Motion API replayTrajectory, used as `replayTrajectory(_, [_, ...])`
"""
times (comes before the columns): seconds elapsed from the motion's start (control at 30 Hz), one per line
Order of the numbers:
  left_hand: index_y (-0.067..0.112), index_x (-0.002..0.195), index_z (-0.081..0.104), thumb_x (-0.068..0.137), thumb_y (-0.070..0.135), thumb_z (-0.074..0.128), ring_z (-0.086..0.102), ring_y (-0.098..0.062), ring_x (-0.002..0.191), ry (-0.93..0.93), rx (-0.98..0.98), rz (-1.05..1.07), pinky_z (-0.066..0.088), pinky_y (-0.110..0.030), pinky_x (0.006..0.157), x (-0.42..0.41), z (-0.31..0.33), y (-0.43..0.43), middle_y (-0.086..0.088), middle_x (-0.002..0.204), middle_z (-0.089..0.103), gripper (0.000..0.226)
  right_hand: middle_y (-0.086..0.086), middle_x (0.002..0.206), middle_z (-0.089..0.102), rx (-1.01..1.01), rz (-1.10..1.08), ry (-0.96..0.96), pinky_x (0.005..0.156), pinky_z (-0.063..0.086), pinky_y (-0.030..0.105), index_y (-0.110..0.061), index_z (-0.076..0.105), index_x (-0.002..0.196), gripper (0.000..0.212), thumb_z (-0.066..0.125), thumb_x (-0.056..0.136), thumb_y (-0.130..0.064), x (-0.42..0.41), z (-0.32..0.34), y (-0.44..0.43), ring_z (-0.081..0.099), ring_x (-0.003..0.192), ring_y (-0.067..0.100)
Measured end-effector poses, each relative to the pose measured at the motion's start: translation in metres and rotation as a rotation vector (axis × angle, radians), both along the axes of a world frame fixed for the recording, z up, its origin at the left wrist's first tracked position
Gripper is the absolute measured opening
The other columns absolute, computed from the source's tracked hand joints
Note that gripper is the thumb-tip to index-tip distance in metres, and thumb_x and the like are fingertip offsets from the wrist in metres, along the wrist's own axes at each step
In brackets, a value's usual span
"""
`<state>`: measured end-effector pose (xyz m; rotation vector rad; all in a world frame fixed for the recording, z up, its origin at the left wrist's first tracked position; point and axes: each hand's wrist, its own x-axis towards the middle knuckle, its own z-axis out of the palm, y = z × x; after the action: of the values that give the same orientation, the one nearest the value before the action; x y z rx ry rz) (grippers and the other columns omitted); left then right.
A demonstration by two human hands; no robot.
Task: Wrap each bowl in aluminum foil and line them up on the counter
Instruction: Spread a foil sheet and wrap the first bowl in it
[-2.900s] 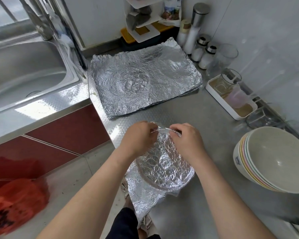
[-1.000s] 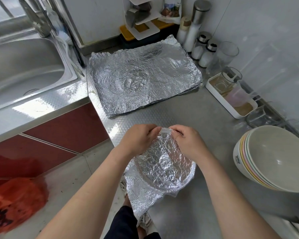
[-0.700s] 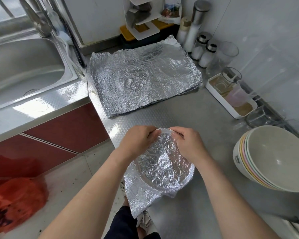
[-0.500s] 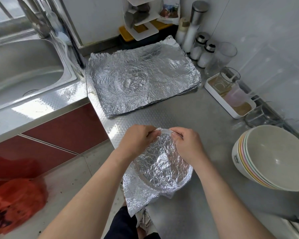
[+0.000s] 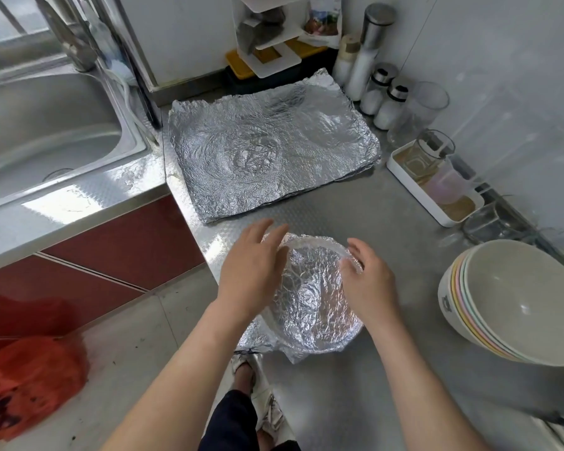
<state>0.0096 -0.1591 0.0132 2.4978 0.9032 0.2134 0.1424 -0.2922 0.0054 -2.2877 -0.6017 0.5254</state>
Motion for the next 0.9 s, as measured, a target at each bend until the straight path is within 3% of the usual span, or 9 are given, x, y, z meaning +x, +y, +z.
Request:
replayTrajectory(0.1, [0.011, 0.141, 0.048, 0.097, 0.023, 0.056, 0.042, -0.039, 0.132, -0.052, 0.016, 0.028, 0.041, -0.051, 0.104, -0.016, -0.007, -0.021, -0.018, 0.145, 0.045, 0.047, -0.001, 0.139, 0.053, -0.016, 0.156, 0.044, 0.099, 0.036, 0.021, -0.022, 0.046, 0.141, 0.044, 0.052, 0.097, -0.026, 0.011, 0.009, 0.007, 0.050, 0.126, 0.015])
replayTrajectory(0.2, [0.006, 0.141, 0.046, 0.096, 0.028, 0.048, 0.043, -0.039, 0.132, -0.102, 0.055, 0.030, 0.040, -0.049, 0.105, -0.018, -0.015, -0.037, -0.021, 0.145, 0.044, 0.050, -0.002, 0.135, 0.058, -0.072, 0.315, -0.001, 0.091, 0.036, 0.014, -0.021, 0.053, 0.137, 0.038, 0.049, 0.099, -0.028, 0.019, 0.015, 0.022, 0.055, 0.121, 0.015])
replayTrajectory(0.27, [0.002, 0.143, 0.043, 0.096, 0.030, 0.039, 0.042, -0.037, 0.134, -0.110, 0.051, 0.030, 0.037, -0.047, 0.108, -0.015, -0.018, -0.043, -0.021, 0.147, 0.043, 0.055, 0.001, 0.130, 0.061, -0.110, 0.367, -0.073, 0.092, 0.039, 0.018, -0.019, 0.057, 0.133, 0.036, 0.048, 0.100, -0.028, 0.019, 0.013, 0.029, 0.058, 0.117, 0.017])
replayTrajectory(0.43, [-0.001, 0.143, 0.043, 0.098, 0.029, 0.038, 0.045, -0.035, 0.132, -0.097, 0.085, -0.007, 0.035, -0.045, 0.111, -0.009, -0.028, -0.043, -0.021, 0.145, 0.045, 0.054, 0.007, 0.112, 0.071, -0.099, 0.369, -0.198, 0.087, 0.049, 0.036, -0.014, 0.066, 0.121, 0.030, 0.049, 0.099, -0.026, 0.017, 0.003, 0.030, 0.064, 0.102, 0.028])
replayTrajectory(0.57, [0.002, 0.142, 0.045, 0.097, 0.027, 0.039, 0.044, -0.034, 0.133, -0.112, 0.100, -0.114, 0.032, -0.044, 0.114, -0.002, -0.029, -0.025, -0.018, 0.144, 0.047, 0.051, 0.005, 0.089, 0.072, -0.050, 0.258, -0.245, 0.068, 0.046, 0.033, -0.012, 0.070, 0.107, 0.025, 0.048, 0.099, -0.021, 0.013, -0.004, 0.021, 0.063, 0.079, 0.027])
replayTrajectory(0.63, [0.007, 0.145, 0.041, 0.098, 0.031, 0.035, 0.038, -0.034, 0.137, -0.063, 0.082, -0.127, 0.033, -0.048, 0.114, 0.002, -0.025, -0.011, -0.016, 0.149, 0.042, 0.054, 0.002, 0.088, 0.071, -0.004, 0.129, -0.174, 0.068, 0.044, 0.030, -0.012, 0.071, 0.108, 0.025, 0.048, 0.099, -0.019, 0.010, -0.004, 0.015, 0.062, 0.079, 0.022])
replayTrajectory(0.77, [0.009, 0.145, 0.041, 0.096, 0.036, 0.034, 0.035, -0.036, 0.139, -0.004, 0.118, -0.039, 0.030, -0.049, 0.114, 0.003, -0.013, -0.020, -0.018, 0.151, 0.038, 0.056, 0.002, 0.121, 0.066, 0.113, -0.097, 0.150, 0.094, 0.047, 0.029, -0.011, 0.062, 0.125, 0.035, 0.058, 0.094, -0.026, 0.012, -0.003, -0.001, 0.060, 0.104, 0.012])
replayTrajectory(0.83, [0.011, 0.146, 0.040, 0.096, 0.039, 0.035, 0.031, -0.034, 0.142, 0.003, 0.107, 0.010, 0.027, -0.049, 0.115, -0.001, -0.012, -0.040, -0.016, 0.153, 0.035, 0.058, 0.013, 0.114, 0.067, 0.210, -0.158, 0.383, 0.084, 0.048, 0.029, -0.012, 0.066, 0.115, 0.026, 0.057, 0.095, -0.026, 0.010, -0.001, -0.004, 0.060, 0.092, 0.012])
replayTrajectory(0.9, [0.013, 0.148, 0.038, 0.096, 0.045, 0.031, 0.024, -0.032, 0.146, 0.013, 0.077, 0.060, 0.022, -0.048, 0.117, -0.003, -0.014, -0.054, -0.014, 0.156, 0.030, 0.061, 0.016, 0.105, 0.068, 0.235, -0.119, 0.448, 0.078, 0.049, 0.033, -0.016, 0.069, 0.099, 0.019, 0.052, 0.098, -0.026, 0.007, -0.001, -0.003, 0.063, 0.084, 0.019])
